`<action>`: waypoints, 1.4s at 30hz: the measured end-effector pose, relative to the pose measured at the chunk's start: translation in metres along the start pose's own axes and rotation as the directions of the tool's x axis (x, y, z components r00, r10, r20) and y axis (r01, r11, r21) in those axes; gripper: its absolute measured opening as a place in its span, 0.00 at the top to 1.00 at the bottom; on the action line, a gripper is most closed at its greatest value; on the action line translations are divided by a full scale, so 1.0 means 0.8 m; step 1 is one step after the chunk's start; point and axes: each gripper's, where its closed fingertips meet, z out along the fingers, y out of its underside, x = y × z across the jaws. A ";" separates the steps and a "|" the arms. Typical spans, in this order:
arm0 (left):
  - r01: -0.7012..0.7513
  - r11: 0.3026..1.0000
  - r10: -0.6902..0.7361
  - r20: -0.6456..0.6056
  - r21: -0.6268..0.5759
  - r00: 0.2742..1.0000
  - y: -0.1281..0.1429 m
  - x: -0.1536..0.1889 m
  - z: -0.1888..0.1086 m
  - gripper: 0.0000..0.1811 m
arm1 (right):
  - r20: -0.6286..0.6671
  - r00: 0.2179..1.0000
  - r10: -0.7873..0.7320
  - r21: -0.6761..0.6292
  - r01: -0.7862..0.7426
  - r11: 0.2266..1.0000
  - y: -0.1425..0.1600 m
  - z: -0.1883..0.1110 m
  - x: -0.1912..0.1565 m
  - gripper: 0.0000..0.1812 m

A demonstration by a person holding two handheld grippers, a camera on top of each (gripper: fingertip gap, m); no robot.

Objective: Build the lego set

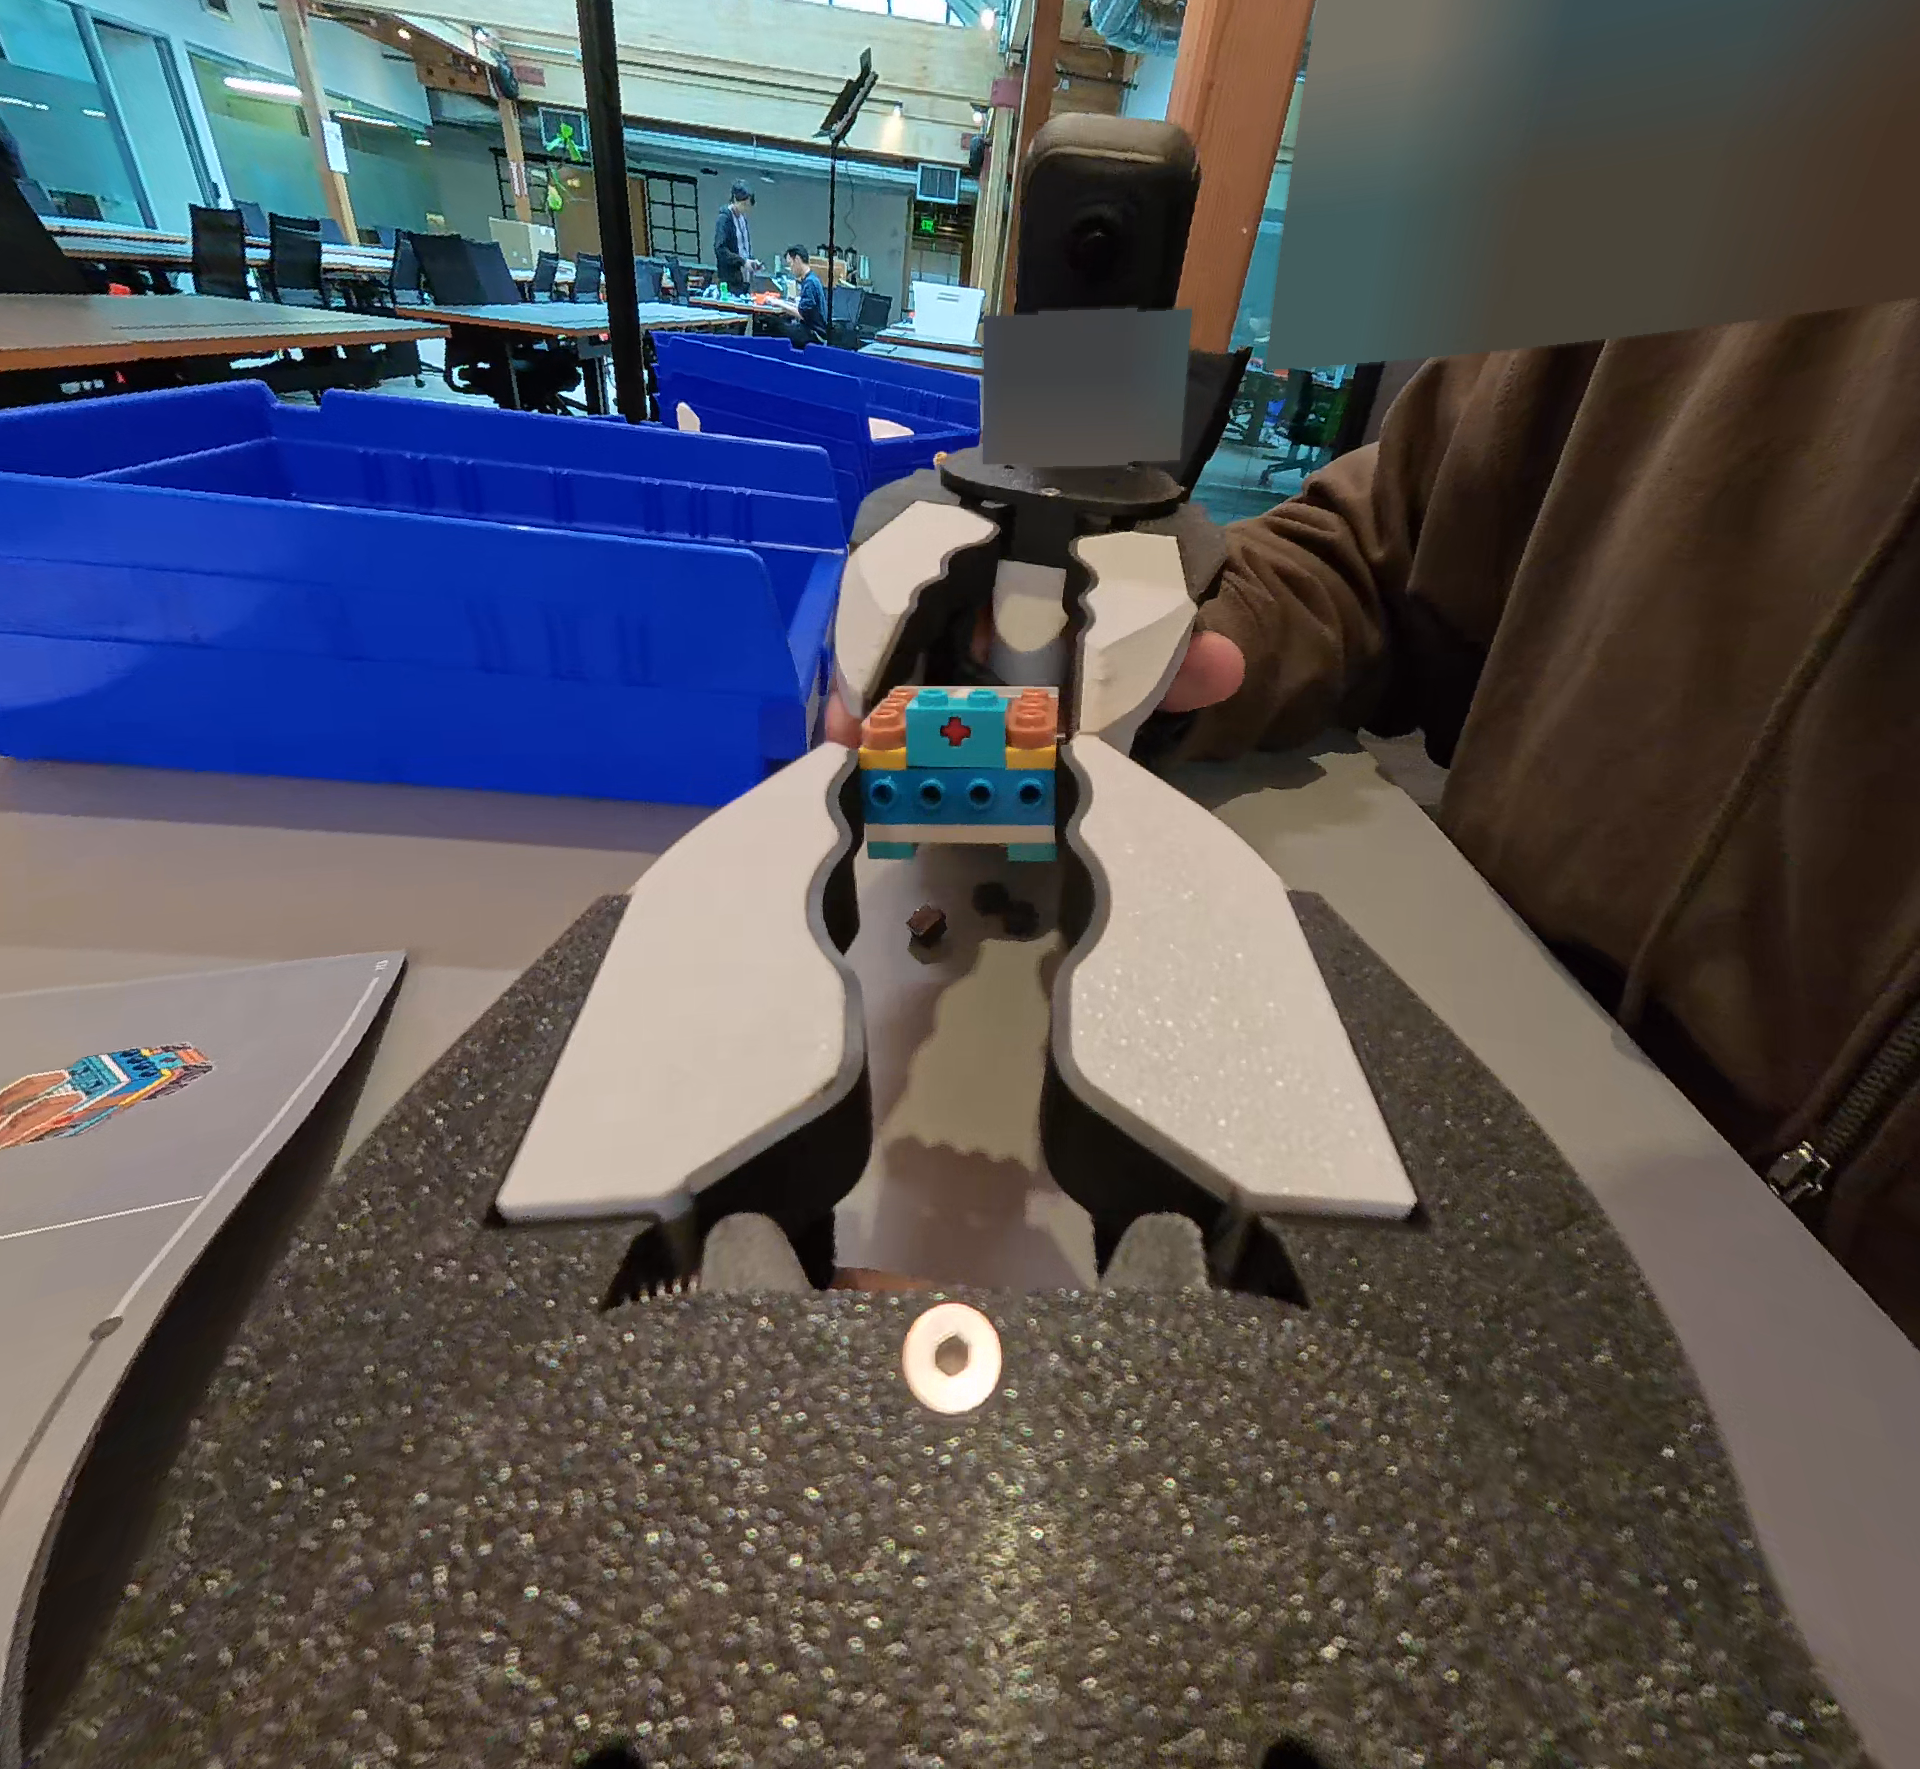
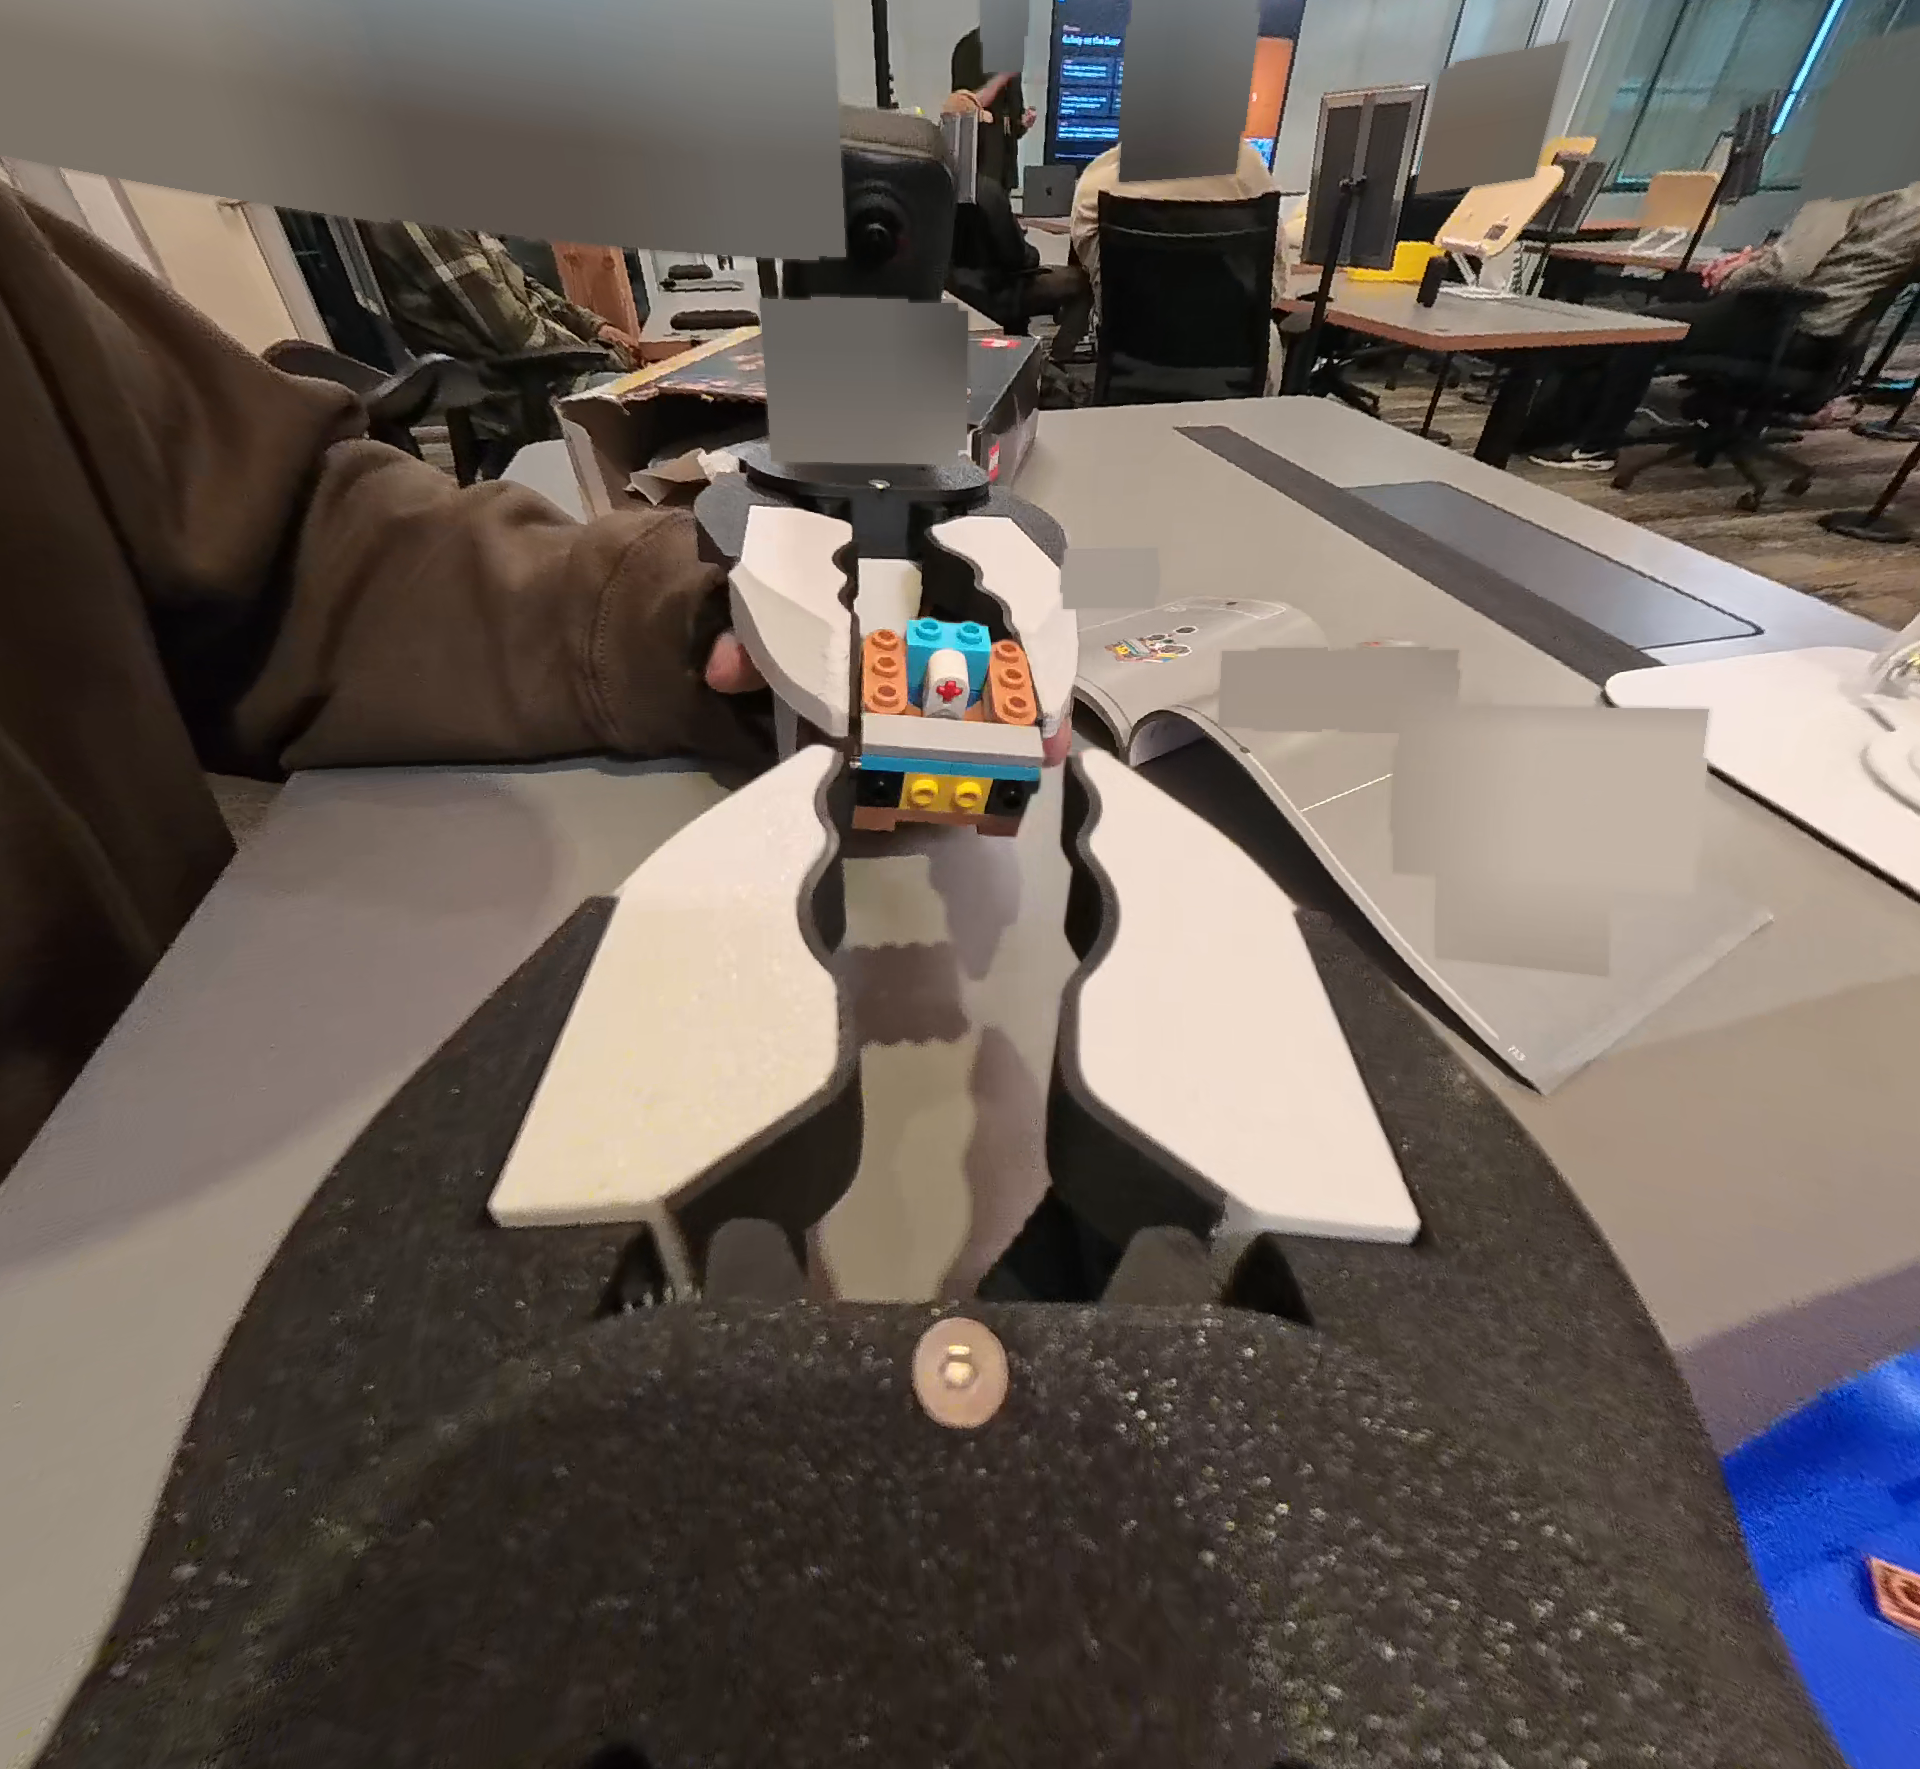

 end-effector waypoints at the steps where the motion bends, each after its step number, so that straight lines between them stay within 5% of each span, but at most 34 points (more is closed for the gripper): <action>1: -0.002 1.000 0.002 0.001 0.003 1.000 0.000 0.000 0.000 0.81 | 0.000 1.000 -0.004 0.001 0.004 1.000 -0.001 -0.002 0.001 0.78; 42: -0.018 0.999 0.019 -0.021 0.034 1.000 -0.005 0.006 -0.002 0.81 | -0.032 0.999 0.004 0.032 -0.003 0.999 0.000 -0.014 0.020 0.83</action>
